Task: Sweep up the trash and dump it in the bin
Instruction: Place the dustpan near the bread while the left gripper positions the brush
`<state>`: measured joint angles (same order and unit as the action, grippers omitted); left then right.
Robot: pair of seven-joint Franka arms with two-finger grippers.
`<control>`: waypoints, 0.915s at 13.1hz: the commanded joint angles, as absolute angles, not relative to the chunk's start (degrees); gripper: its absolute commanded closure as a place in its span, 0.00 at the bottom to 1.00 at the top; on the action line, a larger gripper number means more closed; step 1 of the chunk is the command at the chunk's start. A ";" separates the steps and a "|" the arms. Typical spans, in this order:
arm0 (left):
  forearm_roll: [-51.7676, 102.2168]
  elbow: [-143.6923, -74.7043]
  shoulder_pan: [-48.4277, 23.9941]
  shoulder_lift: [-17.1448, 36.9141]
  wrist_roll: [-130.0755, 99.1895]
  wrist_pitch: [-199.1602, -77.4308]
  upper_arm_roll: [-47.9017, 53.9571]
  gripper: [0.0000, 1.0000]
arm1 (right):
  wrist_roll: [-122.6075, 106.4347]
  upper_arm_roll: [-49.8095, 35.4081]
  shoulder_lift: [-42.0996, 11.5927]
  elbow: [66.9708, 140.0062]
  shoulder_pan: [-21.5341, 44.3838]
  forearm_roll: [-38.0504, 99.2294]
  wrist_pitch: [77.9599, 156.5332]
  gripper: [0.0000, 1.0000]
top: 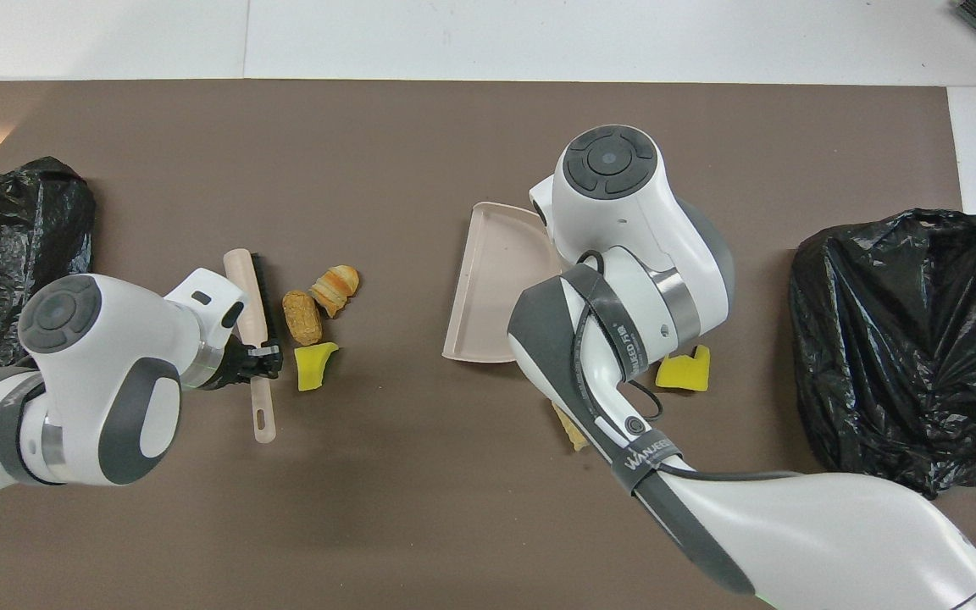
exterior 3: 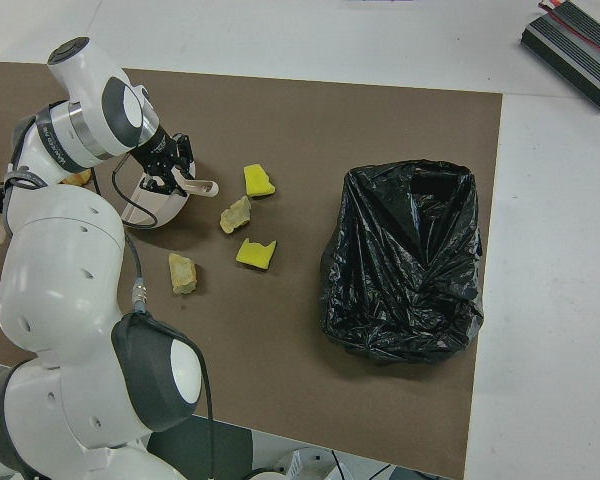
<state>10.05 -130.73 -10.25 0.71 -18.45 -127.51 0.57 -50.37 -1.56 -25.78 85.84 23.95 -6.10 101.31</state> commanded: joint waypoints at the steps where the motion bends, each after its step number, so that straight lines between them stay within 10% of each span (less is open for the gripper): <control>1: 10.20 -129.73 -5.81 1.06 -18.37 -127.35 0.79 1.00 | -58.15 -1.85 -24.08 88.16 23.73 -7.91 103.96 1.00; 12: 10.63 -131.22 -14.23 1.32 -19.95 -127.08 1.23 1.00 | -58.10 -2.11 -29.09 83.94 26.10 -8.35 105.38 1.00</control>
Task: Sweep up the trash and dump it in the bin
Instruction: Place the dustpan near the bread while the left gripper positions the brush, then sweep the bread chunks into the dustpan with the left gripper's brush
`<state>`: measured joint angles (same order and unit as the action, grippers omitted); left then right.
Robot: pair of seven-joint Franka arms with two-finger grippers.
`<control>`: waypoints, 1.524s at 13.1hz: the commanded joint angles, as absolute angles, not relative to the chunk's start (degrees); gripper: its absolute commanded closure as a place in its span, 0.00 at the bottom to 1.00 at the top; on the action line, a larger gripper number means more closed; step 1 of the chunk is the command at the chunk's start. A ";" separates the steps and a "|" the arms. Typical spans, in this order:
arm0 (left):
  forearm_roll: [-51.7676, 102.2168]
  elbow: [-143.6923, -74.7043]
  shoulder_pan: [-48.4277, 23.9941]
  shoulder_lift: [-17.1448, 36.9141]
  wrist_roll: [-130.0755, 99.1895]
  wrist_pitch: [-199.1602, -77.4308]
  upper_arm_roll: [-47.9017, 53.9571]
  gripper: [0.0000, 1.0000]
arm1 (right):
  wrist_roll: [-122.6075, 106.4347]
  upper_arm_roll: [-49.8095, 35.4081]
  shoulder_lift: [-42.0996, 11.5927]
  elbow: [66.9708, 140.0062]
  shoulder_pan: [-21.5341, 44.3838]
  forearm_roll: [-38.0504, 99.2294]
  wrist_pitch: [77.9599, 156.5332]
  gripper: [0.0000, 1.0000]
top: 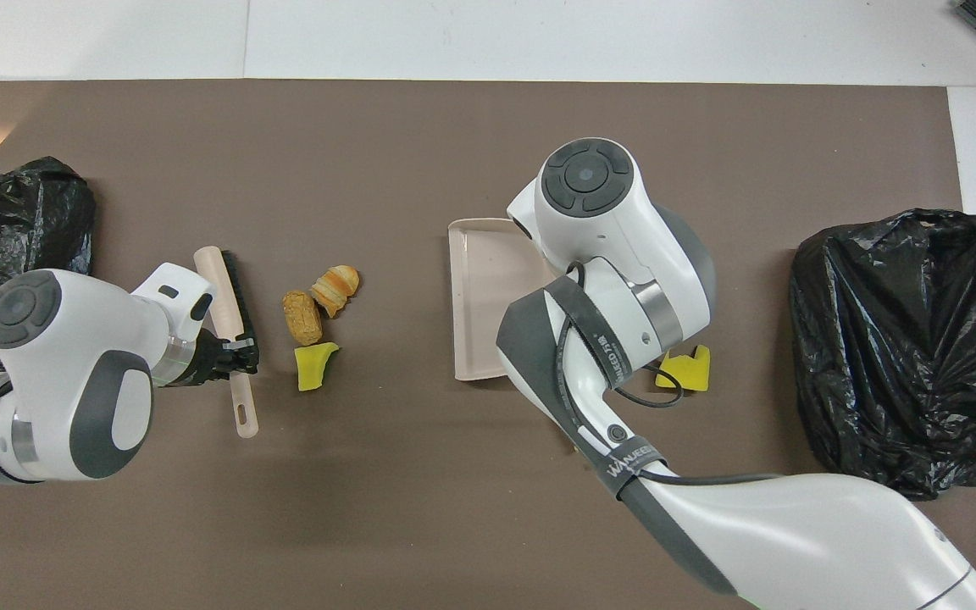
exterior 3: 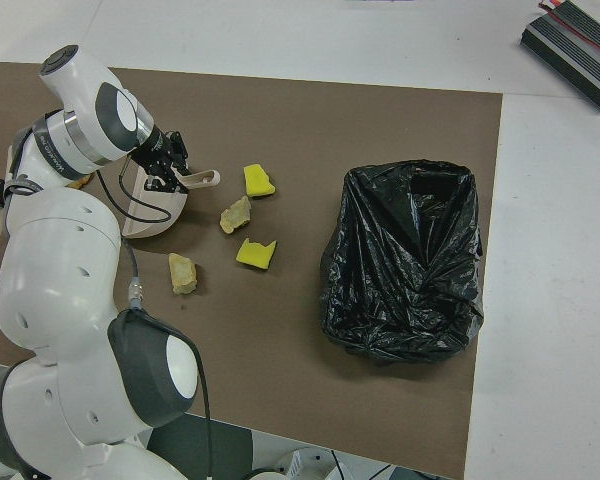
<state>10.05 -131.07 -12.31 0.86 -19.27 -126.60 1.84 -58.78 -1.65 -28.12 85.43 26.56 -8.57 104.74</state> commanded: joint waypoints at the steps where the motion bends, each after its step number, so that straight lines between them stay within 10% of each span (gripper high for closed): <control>1: 10.72 -130.79 -14.33 1.93 -19.08 -127.09 1.32 1.00 | -58.18 -2.11 -29.27 84.02 26.10 -7.83 106.51 1.00; 20: 27.24 -118.04 -31.73 9.76 -25.40 -133.60 2.46 1.00 | -53.97 -2.20 -27.69 86.22 27.51 -3.43 102.30 1.00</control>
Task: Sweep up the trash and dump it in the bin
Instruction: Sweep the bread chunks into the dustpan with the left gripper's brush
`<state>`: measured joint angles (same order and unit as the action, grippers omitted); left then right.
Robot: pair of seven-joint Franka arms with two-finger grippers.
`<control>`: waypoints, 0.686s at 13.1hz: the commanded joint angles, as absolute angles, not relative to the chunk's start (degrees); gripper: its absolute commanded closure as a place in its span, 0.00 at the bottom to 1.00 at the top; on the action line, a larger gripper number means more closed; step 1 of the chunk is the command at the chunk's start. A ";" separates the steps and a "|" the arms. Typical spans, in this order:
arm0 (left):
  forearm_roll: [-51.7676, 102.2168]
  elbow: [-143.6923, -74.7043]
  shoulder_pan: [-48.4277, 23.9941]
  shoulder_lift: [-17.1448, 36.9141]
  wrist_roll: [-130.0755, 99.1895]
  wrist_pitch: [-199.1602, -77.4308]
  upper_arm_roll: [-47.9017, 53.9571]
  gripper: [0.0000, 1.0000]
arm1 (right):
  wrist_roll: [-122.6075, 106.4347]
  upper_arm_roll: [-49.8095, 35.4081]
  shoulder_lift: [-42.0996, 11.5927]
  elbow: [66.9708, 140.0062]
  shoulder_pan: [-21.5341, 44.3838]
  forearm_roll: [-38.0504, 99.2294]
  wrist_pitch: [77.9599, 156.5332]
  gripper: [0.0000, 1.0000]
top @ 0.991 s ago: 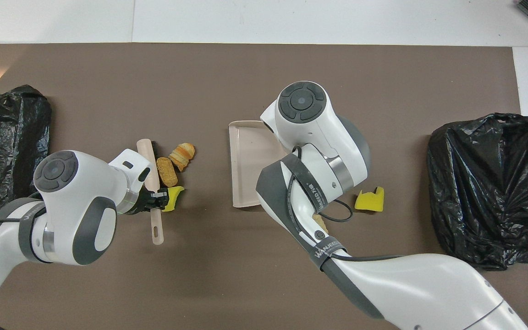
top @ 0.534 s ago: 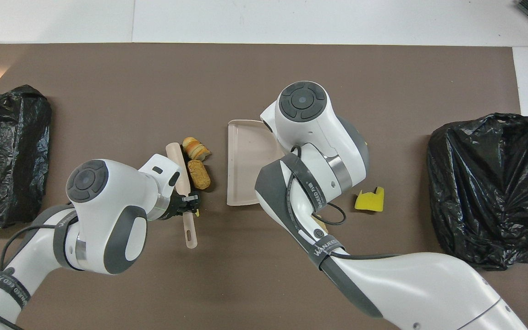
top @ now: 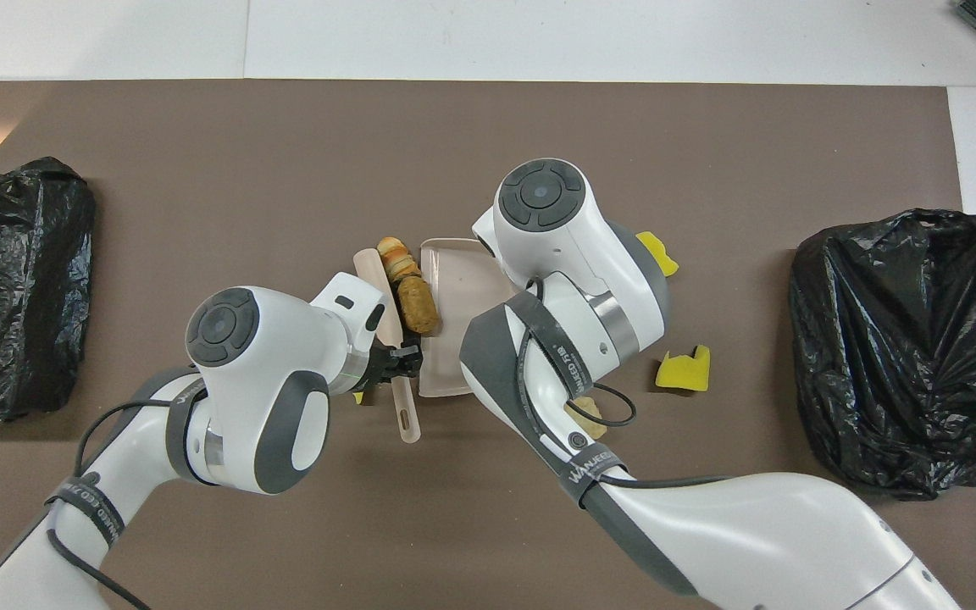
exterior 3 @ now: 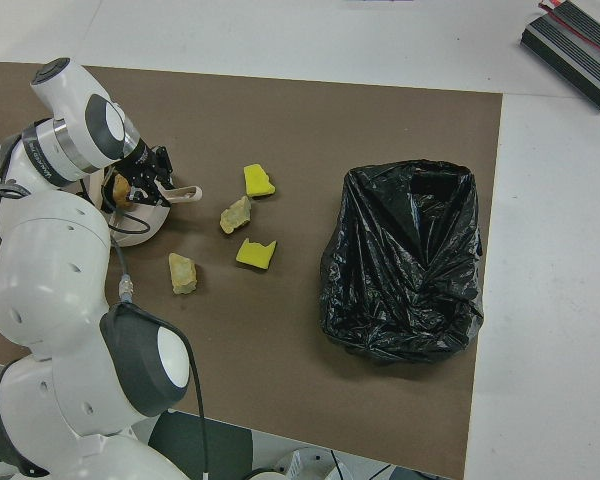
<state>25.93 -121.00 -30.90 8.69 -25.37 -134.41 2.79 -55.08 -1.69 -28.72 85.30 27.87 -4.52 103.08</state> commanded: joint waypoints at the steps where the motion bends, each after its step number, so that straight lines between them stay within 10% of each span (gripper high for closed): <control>1: 27.33 -118.04 -31.38 8.80 -25.57 -132.46 2.37 1.00 | -53.96 -2.20 -27.69 86.22 27.51 -3.43 102.91 1.00; 9: 23.13 -119.70 -27.86 0.27 -52.87 -117.19 1.49 1.00 | -53.96 -2.20 -28.04 85.96 27.33 -3.34 103.88 1.00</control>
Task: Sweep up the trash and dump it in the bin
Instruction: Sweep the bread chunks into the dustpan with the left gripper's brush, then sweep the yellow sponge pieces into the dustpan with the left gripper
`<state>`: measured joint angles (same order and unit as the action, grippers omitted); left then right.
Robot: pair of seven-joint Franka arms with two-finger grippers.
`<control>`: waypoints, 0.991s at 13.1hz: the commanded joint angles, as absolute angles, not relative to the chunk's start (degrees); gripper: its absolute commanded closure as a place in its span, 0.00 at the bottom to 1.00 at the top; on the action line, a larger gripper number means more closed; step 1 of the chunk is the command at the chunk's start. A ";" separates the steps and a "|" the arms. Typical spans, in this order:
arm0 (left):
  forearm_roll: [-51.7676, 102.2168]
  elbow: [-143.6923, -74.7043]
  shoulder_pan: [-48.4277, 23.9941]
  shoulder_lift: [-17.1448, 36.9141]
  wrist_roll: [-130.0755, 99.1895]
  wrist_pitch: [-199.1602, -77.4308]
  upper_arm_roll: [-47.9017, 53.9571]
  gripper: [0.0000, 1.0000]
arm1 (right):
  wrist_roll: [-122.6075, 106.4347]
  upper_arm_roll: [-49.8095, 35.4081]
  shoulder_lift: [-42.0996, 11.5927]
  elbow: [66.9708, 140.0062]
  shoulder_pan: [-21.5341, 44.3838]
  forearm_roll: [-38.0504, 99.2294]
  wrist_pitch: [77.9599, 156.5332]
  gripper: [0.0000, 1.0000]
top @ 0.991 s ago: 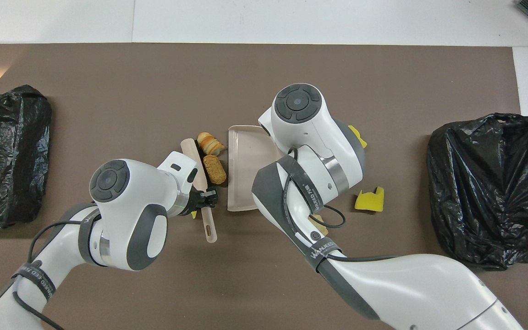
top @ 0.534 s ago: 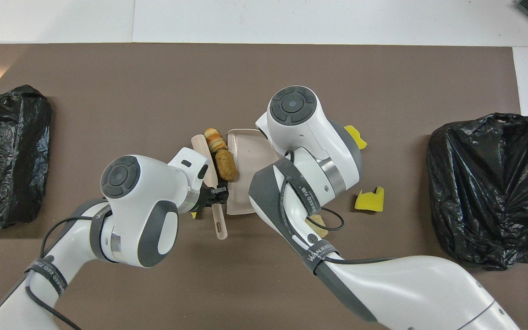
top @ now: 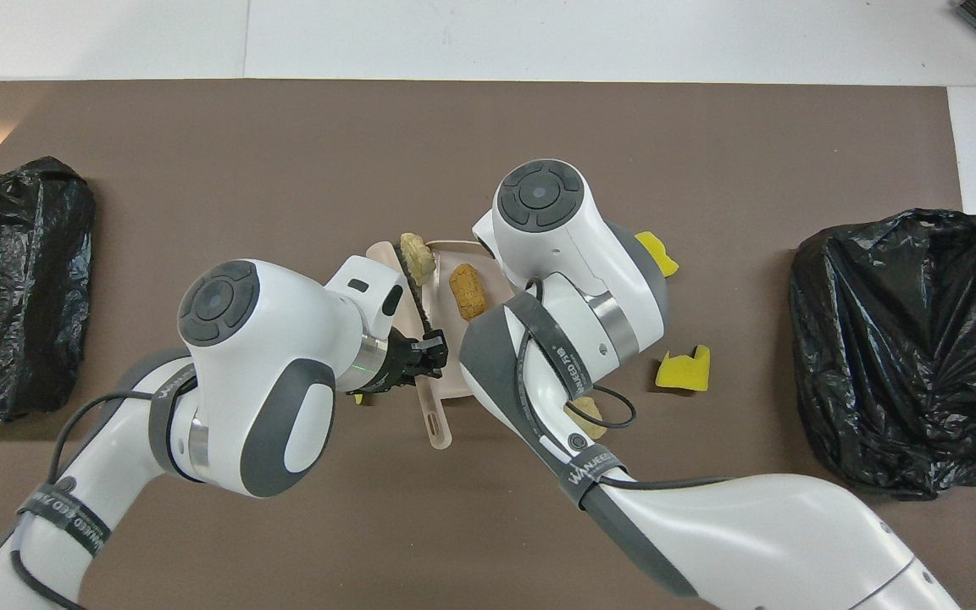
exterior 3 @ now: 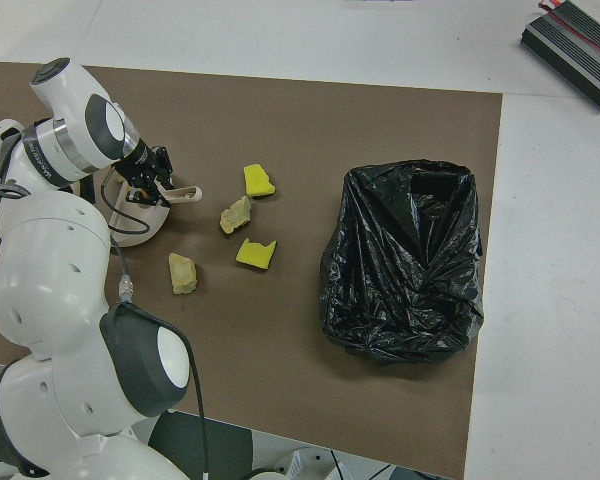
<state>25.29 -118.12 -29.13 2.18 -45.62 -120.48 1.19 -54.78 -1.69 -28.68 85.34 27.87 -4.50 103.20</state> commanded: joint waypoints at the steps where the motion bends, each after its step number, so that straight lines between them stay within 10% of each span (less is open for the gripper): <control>1: 22.33 -121.53 -27.86 -1.30 -56.74 -114.46 1.41 1.00 | -54.05 -2.20 -28.04 86.13 27.33 -3.34 104.76 1.00; 5: 18.72 -135.07 -29.44 -9.31 -66.18 -114.96 2.28 1.00 | -54.84 -2.20 -27.86 86.31 27.33 -3.43 104.94 1.00; 13: 19.77 -133.60 -29.62 0.69 -38.01 -135.33 2.29 1.00 | -54.84 -2.20 -27.86 86.48 27.33 -3.43 104.85 1.00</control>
<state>19.42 -135.18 -30.08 -0.96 -46.25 -131.98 2.44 -54.78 -1.70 -28.68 85.44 27.90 -4.49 104.05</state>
